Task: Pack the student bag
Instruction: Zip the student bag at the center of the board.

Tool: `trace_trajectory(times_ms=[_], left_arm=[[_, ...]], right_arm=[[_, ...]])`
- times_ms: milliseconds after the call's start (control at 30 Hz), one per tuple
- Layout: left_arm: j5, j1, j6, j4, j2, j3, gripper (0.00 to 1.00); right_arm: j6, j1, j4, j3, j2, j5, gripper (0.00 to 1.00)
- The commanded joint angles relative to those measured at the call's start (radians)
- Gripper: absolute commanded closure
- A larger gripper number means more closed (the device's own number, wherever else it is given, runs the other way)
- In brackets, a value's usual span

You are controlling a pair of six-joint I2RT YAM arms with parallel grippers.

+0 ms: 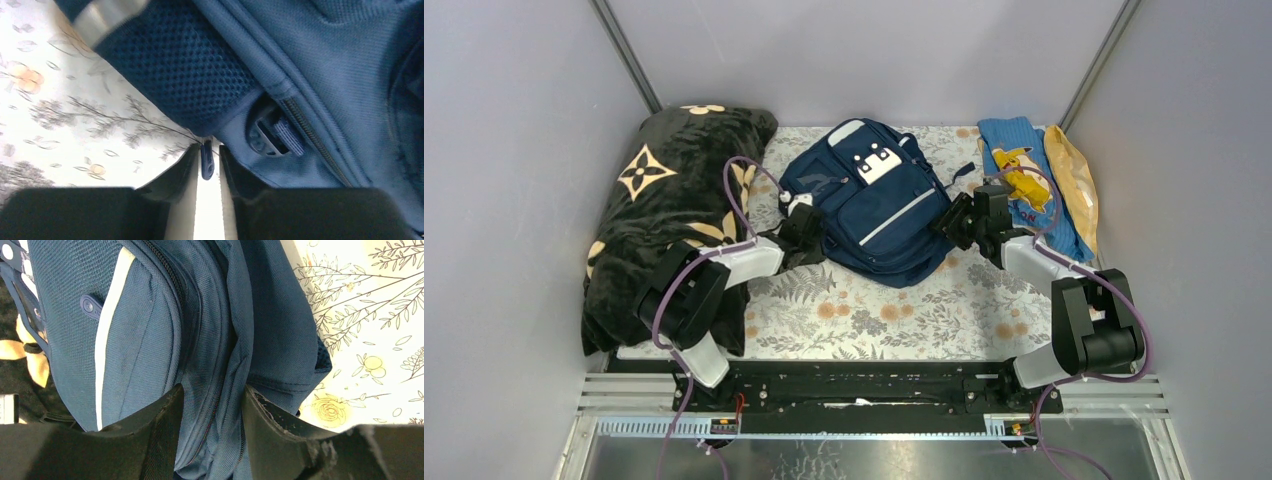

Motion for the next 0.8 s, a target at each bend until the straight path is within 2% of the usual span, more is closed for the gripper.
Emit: trace_trajectory(times_ms=[0, 33, 67, 200, 467, 633, 767], left_arm=[[0.022, -0.03, -0.011, 0.012, 0.015, 0.012, 0.82], [0.022, -0.03, -0.013, 0.005, 0.013, 0.014, 0.94], [0.023, -0.032, -0.014, -0.004, 0.012, 0.017, 1.0], [0.02, -0.072, -0.026, -0.037, 0.001, 0.016, 1.0], [-0.026, -0.29, -0.134, -0.056, -0.027, -0.011, 1.0], [-0.026, -0.401, -0.155, -0.091, -0.031, 0.063, 1.0], [0.001, -0.505, -0.162, -0.074, 0.046, 0.195, 1.0]], right_arm=[[0.011, 0.004, 0.029, -0.001, -0.012, -0.021, 0.47], [0.013, 0.004, 0.03, -0.002, -0.008, -0.022, 0.47], [0.014, 0.003, 0.033, -0.004, -0.005, -0.022, 0.47], [0.031, 0.004, 0.054, -0.022, 0.016, -0.031, 0.47], [0.06, 0.004, 0.105, -0.077, 0.034, -0.071, 0.47], [0.071, 0.005, 0.126, -0.099, 0.022, -0.099, 0.47], [0.079, 0.005, 0.135, -0.119, 0.013, -0.105, 0.47]])
